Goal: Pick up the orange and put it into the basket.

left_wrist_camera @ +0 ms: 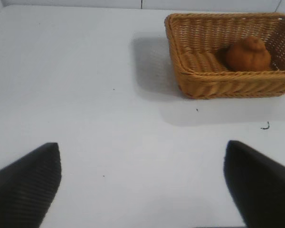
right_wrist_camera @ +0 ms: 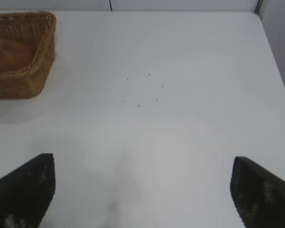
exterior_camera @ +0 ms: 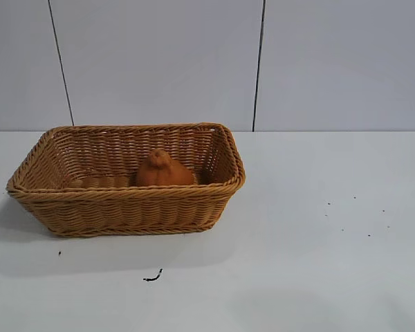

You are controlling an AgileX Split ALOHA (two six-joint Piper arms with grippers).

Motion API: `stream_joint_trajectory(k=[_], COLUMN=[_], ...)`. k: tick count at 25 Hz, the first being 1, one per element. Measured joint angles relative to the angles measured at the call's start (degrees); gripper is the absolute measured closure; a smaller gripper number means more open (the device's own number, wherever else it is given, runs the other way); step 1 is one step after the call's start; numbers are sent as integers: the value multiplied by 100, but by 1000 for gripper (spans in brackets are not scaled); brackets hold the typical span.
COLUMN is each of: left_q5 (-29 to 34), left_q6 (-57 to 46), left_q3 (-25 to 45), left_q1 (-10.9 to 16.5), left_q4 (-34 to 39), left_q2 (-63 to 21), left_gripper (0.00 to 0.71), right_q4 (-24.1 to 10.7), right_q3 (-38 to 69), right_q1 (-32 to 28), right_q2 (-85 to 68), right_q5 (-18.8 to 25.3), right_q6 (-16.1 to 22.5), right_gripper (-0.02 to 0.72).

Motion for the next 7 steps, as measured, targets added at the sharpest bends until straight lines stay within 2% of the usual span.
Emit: stream_joint_trajectory(k=[7], left_q5=[0], left_q6=[0], left_q3=[0], left_q1=[0], left_q4=[0], left_q2=[0], left_gripper=[44], right_q4=[-20], right_q3=[0], right_q1=[0], right_q2=[0], right_q5=[0], right_q6=[0], right_gripper=[10])
